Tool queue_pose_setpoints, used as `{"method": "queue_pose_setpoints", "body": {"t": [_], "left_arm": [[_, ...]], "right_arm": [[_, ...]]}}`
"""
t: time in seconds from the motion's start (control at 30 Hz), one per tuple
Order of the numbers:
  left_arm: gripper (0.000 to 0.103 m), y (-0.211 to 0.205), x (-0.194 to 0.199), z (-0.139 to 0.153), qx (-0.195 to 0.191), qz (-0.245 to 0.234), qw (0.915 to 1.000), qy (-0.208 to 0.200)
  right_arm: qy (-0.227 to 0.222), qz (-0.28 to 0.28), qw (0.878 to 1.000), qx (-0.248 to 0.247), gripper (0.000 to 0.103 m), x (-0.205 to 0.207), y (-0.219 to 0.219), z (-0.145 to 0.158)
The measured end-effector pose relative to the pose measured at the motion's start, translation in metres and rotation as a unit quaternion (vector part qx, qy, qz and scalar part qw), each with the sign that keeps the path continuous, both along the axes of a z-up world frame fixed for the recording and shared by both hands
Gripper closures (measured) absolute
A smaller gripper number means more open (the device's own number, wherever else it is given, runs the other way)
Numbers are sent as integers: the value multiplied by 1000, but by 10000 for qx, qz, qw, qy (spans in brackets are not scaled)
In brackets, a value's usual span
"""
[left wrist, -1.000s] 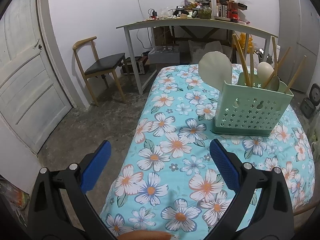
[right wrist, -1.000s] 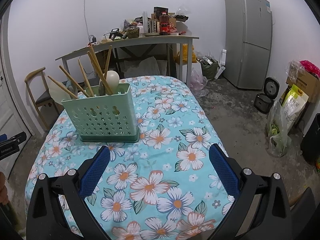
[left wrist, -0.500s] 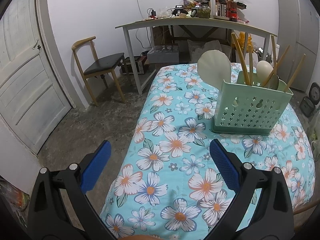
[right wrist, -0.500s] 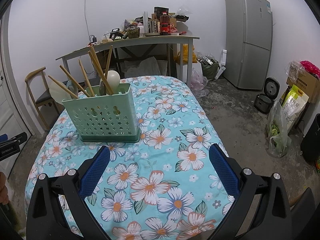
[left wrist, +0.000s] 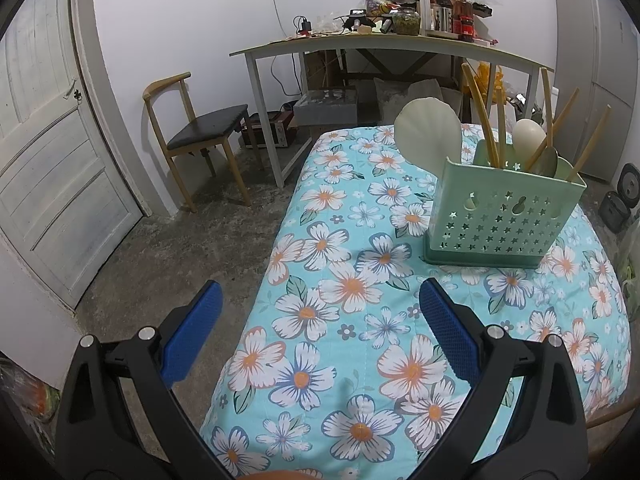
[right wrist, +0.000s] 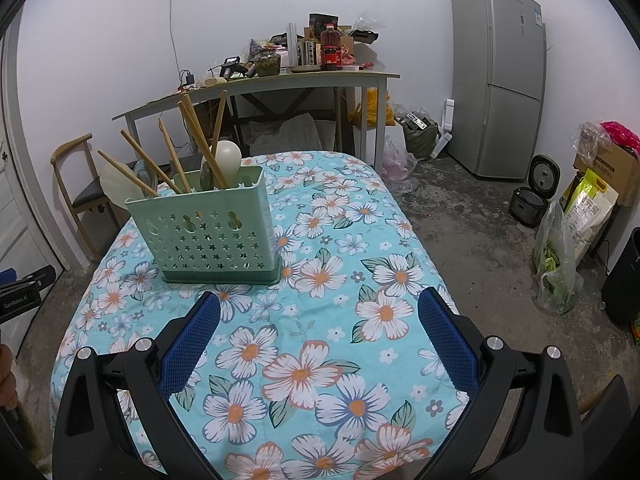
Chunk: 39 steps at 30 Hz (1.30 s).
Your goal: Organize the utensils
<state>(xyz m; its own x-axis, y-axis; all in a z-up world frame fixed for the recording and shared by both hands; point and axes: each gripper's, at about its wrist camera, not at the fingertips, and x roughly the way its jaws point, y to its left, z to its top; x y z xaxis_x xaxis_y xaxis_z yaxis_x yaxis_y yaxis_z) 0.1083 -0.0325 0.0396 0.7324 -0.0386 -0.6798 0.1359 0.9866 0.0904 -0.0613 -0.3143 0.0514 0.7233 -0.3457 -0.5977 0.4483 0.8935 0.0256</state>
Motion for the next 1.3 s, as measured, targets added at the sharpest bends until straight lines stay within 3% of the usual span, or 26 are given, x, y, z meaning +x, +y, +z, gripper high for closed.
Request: {"method": "queue_pose_setpoints", "body": {"t": [1.3], "left_arm": [[8, -4, -2, 0, 55, -196, 9998, 28]], "right_arm": [[3, 54, 10000, -9, 7, 2, 5, 2]]}}
